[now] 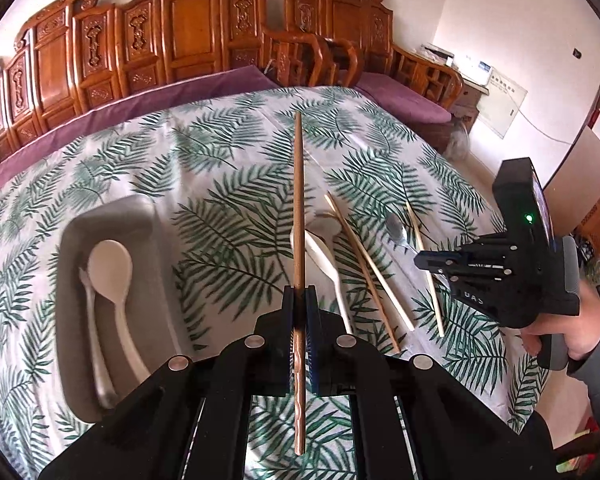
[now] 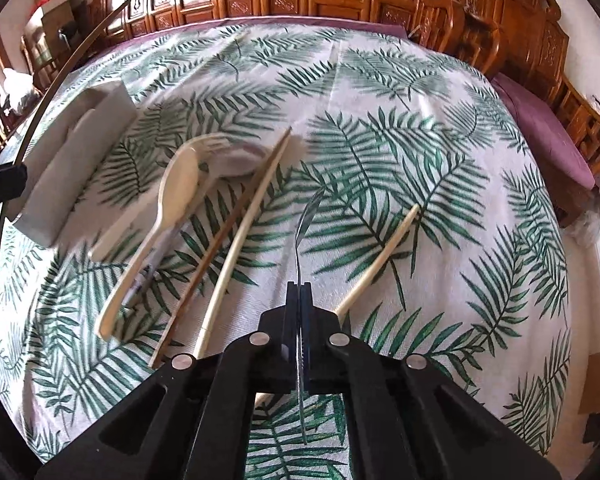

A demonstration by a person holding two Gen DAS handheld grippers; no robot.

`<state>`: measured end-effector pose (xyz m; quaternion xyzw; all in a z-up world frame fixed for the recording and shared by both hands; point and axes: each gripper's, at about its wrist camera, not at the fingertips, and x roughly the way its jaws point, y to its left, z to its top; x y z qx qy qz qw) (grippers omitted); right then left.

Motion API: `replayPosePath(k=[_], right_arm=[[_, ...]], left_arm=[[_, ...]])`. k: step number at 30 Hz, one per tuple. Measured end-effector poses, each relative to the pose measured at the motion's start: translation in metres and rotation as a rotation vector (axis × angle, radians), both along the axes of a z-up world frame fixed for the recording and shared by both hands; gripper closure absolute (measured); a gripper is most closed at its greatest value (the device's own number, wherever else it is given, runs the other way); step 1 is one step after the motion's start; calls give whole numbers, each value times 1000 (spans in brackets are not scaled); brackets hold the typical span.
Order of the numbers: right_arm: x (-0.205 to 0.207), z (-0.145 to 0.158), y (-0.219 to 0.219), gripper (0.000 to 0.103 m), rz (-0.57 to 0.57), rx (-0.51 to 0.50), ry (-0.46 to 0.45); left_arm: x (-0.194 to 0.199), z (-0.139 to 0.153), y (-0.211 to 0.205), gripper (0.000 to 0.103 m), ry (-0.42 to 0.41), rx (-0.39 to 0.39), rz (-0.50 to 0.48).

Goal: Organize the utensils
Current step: 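Lift the chopstick with the left tool while the right tool grasps the metal spoon, then lower the chopstick and metal spoon into the grey tray and open both tools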

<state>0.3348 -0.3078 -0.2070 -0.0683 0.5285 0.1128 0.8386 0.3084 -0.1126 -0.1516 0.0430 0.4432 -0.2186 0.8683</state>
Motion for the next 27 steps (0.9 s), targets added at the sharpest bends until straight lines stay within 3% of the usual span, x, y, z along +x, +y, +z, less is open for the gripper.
replayPosePath(k=[11, 20, 27], right_arm=[[-2, 20, 9, 101, 13, 24, -26], [0, 62, 50, 101, 88, 72, -94], [-1, 80, 93, 101, 154, 103, -121]], left_arm=[[2, 13, 29, 98, -20, -4, 47], [20, 20, 72, 98, -42, 14, 132], [34, 6, 106, 98, -22, 18, 208]])
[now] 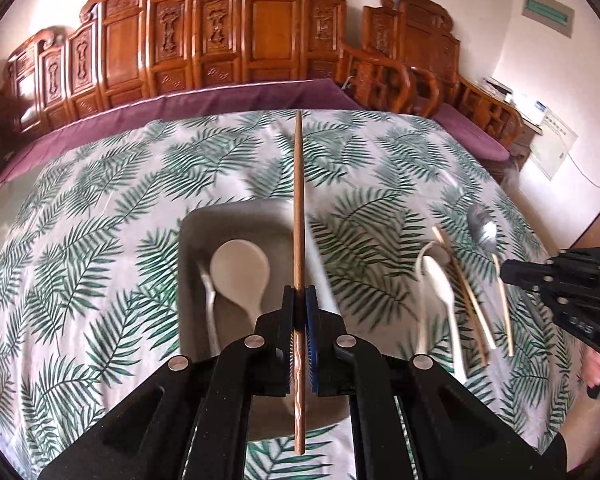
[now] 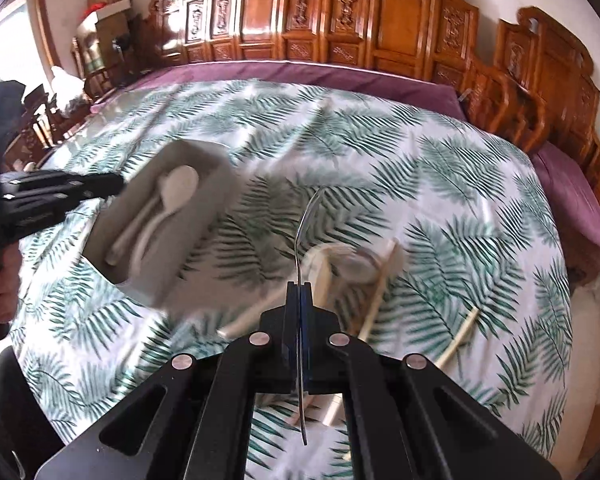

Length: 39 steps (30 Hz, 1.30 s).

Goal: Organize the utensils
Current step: 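Lower the chopstick and metal spoon into the grey tray and open both tools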

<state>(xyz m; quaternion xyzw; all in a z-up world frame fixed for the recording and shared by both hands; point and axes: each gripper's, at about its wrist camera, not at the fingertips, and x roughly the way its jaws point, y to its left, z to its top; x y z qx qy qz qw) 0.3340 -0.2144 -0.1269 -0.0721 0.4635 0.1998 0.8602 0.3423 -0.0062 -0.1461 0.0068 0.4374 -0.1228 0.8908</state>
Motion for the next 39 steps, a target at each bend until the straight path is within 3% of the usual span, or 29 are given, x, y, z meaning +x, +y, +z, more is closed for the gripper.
replayPosePath(k=[10, 15, 26, 28, 30, 33, 35, 39], right_arm=[[6, 16, 52, 101, 61, 27, -21], [11, 16, 76, 101, 84, 28, -20], [21, 15, 134, 101, 127, 53, -3], [25, 12, 145, 101, 133, 56, 5], [28, 10, 154, 101, 134, 55, 11], [36, 1, 168, 101, 130, 57, 33], [43, -5, 175, 101, 122, 55, 45], [55, -14, 185, 101, 100, 58, 67]], left_arm=[[1, -17, 21, 98, 7, 2, 39], [-9, -13, 35, 84, -4, -22, 57], [-33, 3, 79, 71, -56, 9, 87], [-35, 3, 89, 66, -56, 7, 99], [-36, 2, 98, 48, -60, 15, 116], [-40, 1, 109, 39, -66, 26, 130], [-43, 1, 117, 25, -76, 26, 143], [-48, -2, 129, 19, -75, 21, 149]])
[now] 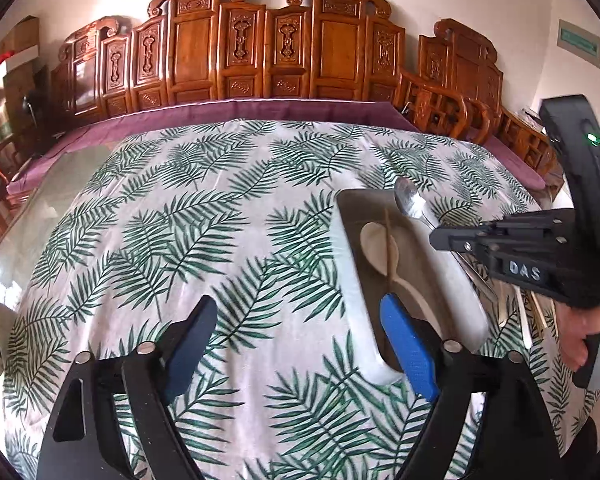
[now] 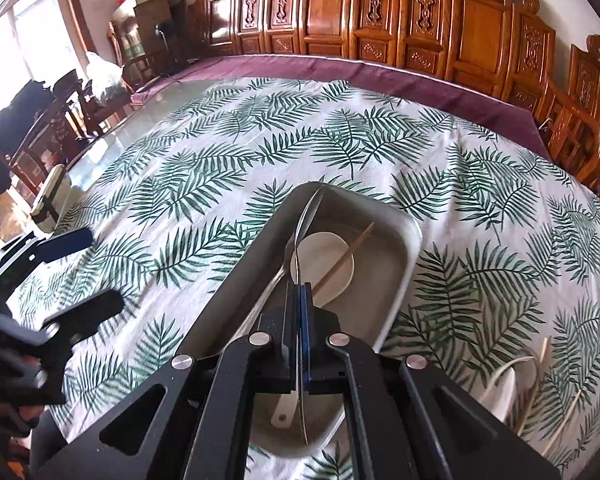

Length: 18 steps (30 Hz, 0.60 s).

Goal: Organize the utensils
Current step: 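Lower the chopstick and metal spoon into the grey tray and open both tools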

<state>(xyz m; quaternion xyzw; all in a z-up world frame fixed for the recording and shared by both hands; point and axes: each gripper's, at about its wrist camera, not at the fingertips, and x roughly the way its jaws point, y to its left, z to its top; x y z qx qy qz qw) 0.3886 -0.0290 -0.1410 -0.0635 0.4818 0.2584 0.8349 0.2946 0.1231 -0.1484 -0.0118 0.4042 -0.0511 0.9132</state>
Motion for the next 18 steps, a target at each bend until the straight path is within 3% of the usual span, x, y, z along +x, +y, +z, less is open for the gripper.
replayPosePath(k=[11, 18], right_arm=[[7, -16, 18, 98, -8, 0, 46], [-5, 0, 12, 98, 3, 1, -14]], left_arm=[[-4, -12, 14, 19, 22, 2, 14], [-11, -8, 7, 19, 10, -2, -4]])
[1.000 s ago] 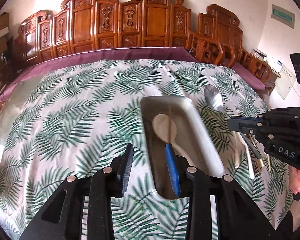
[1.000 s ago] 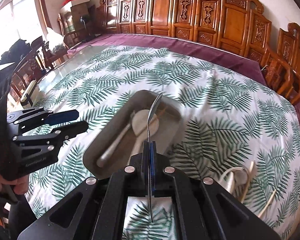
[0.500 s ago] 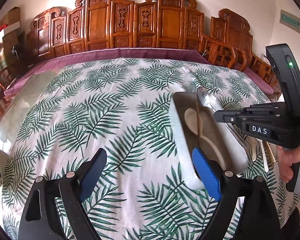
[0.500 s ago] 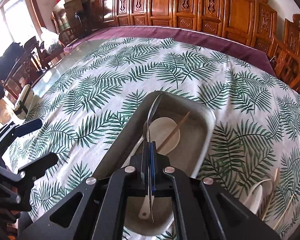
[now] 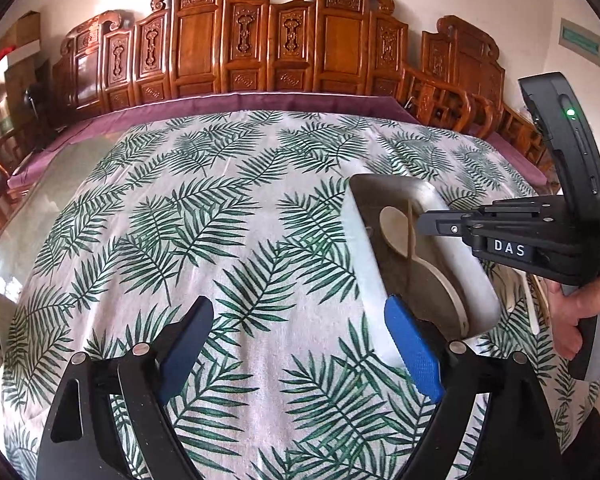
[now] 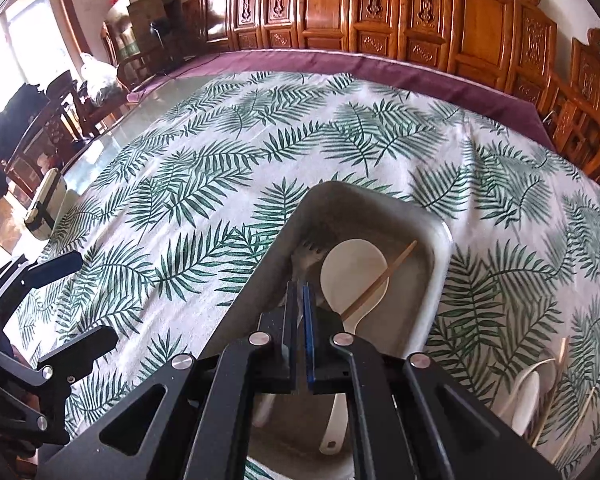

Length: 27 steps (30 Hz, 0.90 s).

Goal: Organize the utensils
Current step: 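Lower the chopstick and metal spoon into the grey tray and open both tools, then move both tools back toward the remaining utensils on the cloth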

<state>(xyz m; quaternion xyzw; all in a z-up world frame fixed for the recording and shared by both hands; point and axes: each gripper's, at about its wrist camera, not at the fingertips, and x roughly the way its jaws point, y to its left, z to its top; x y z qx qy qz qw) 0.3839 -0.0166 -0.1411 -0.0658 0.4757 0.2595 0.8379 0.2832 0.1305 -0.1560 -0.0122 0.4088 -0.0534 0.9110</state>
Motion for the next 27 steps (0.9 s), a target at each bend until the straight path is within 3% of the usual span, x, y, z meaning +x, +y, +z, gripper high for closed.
replayPosePath(k=[4, 11, 14, 19, 24, 27], right_arm=[[-16, 14, -26, 98, -12, 56, -12], [-58, 28, -106, 97, -62, 47, -63], [-76, 28, -145, 90, -99, 33, -73], [-96, 26, -204, 89, -177, 35, -71], [-109, 21, -256, 77, -259, 35, -58], [-111, 14, -283, 77, -308, 40, -40]], left_arm=[[-3, 6, -11, 19, 2, -5, -12], [-15, 18, -43, 19, -18, -3, -43], [-22, 21, -62, 19, -20, -1, -58], [-36, 23, -95, 19, -21, -2, -85], [-50, 23, -127, 19, -23, 5, -114], [-54, 21, -147, 19, -15, 4, -142]])
